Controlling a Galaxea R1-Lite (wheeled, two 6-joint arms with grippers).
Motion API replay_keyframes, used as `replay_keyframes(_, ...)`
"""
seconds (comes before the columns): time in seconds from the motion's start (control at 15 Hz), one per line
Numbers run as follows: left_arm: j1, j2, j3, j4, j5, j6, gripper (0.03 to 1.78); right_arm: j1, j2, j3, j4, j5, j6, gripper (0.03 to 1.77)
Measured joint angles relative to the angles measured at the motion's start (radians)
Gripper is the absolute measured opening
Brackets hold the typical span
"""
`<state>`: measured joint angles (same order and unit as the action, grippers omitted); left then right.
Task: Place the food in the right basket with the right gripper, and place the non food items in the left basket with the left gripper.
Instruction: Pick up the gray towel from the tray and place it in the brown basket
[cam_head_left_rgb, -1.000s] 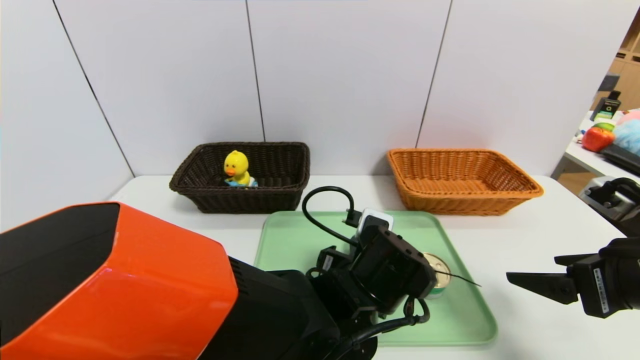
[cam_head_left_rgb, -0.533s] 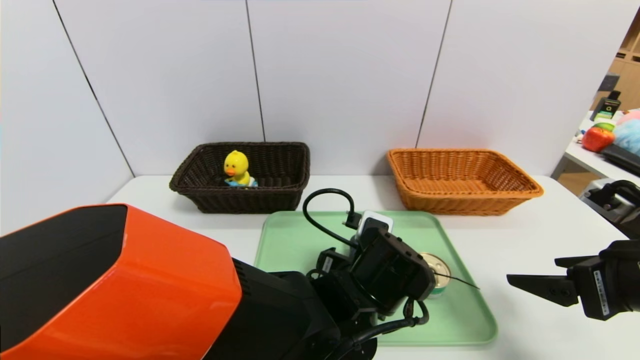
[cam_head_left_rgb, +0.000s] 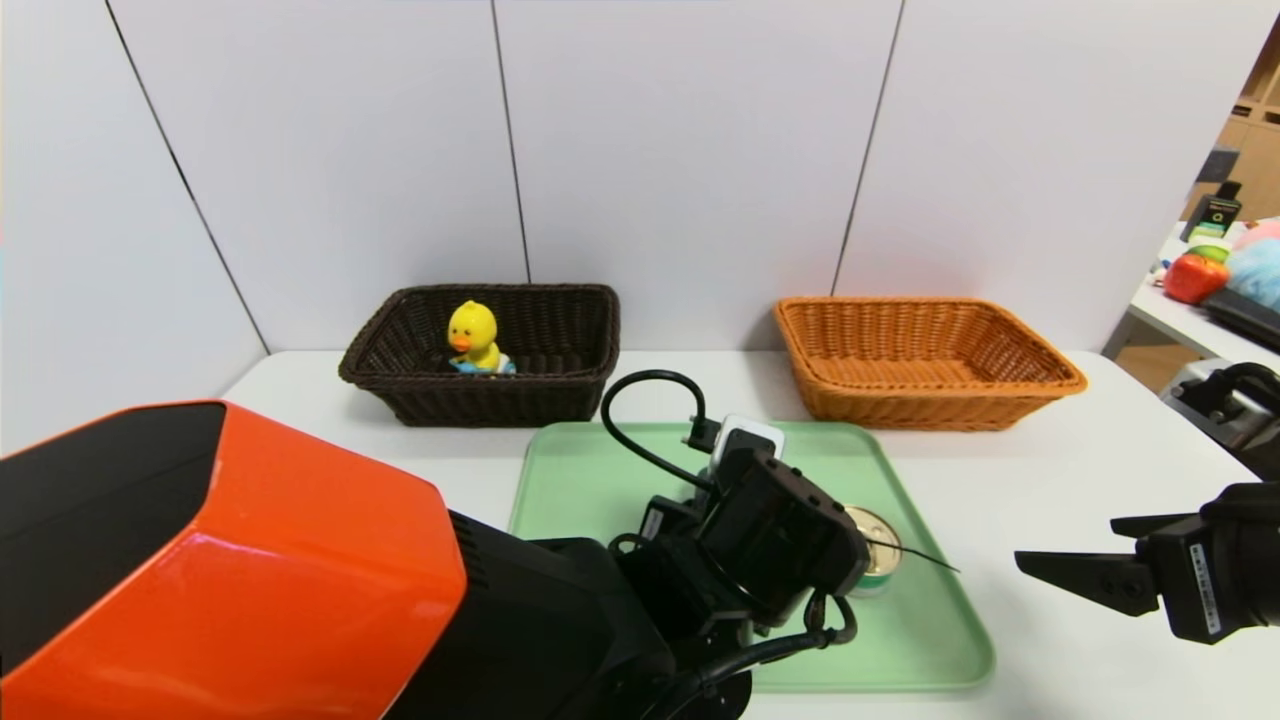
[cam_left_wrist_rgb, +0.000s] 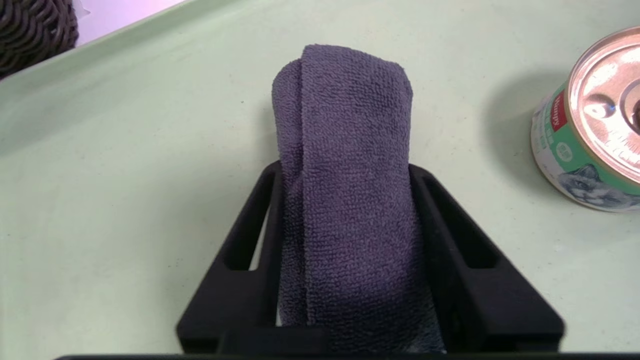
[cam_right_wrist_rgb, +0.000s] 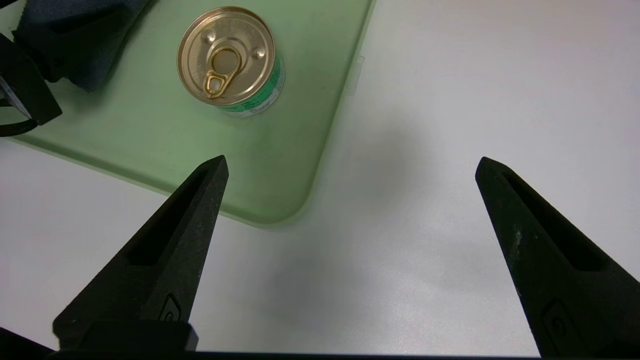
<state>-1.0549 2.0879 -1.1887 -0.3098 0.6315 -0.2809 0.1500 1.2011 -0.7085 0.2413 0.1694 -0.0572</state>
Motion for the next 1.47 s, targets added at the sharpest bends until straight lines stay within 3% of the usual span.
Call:
replay_keyframes(0.13, 0.003, -0.017, 0.000, 0.001, 0.000, 0.003, 0.20, 0.000, -0.001, 0.000, 0.000, 0.000, 0.000, 1.71)
replay_keyframes(0.53, 0.091, -0.139, 0.039, 0.017, -0.001, 0.031, 0.20, 0.000, -0.004, 0.000, 0.000, 0.002, 0.000, 1.71)
replay_keyframes(0.93, 0.331, -0.344, 0.055, 0.043, -0.047, 0.226, 0.20, 0.001, -0.005, 0.000, -0.002, 0.006, -0.002, 1.71)
replay_keyframes(1.07, 0.421, -0.389, 0.055, 0.054, -0.133, 0.308, 0.20, 0.001, -0.006, 0.003, -0.002, 0.006, -0.001, 1.71)
replay_keyframes(1.33, 0.573, -0.430, 0.049, 0.061, -0.429, 0.553, 0.20, 0.000, -0.009, 0.014, -0.003, 0.001, -0.003, 1.71)
replay_keyframes(1.47, 0.614, -0.421, 0.027, 0.059, -0.545, 0.653, 0.20, 0.000, -0.015, 0.020, -0.004, 0.000, -0.003, 1.71)
